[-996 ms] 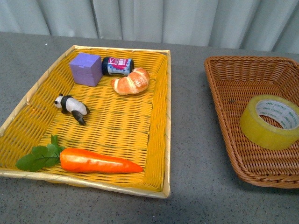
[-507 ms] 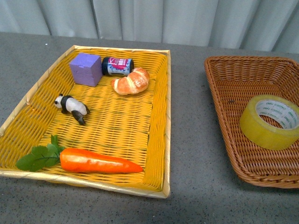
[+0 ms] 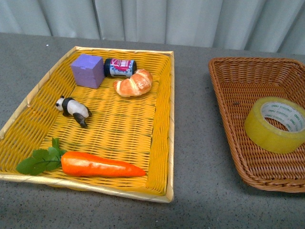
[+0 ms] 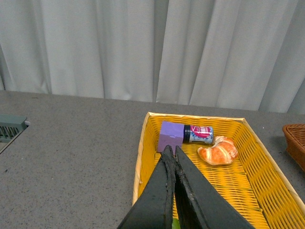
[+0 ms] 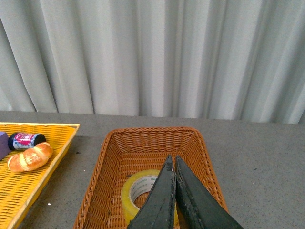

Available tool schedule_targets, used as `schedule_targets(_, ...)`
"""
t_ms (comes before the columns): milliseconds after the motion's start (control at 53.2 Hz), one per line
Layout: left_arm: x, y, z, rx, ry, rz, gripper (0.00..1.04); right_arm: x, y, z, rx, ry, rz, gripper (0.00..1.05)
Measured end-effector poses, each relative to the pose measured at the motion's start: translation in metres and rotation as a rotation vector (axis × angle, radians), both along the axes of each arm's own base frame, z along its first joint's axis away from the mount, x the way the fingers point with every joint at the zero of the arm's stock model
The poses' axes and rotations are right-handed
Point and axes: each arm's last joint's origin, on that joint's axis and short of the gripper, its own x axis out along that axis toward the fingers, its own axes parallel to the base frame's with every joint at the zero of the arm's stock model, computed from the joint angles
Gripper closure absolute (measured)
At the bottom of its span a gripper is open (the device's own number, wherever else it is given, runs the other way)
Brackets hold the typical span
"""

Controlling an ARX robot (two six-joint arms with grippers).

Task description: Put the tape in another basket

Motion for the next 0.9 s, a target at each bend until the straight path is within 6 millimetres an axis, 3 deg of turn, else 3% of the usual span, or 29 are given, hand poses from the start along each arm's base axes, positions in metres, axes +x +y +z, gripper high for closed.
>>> schedule_targets(376,-0.008,0.000,0.000,0.000,0.001,0.000,1.01,-0.014,0.000,-0.003,-0.001,0.011,0.003,1.04)
schedule_targets(733,-0.021,0.000,-0.004,0.000,0.007,0.000,1.01,-0.015,0.000,-0.003,-0.001,0.005,0.003,1.04)
schedule_targets(902,-0.021,0.000,-0.004,0.000,0.006,0.000,0.70,-0.015,0.000,-0.003,-0.002,0.005,0.003,0.79)
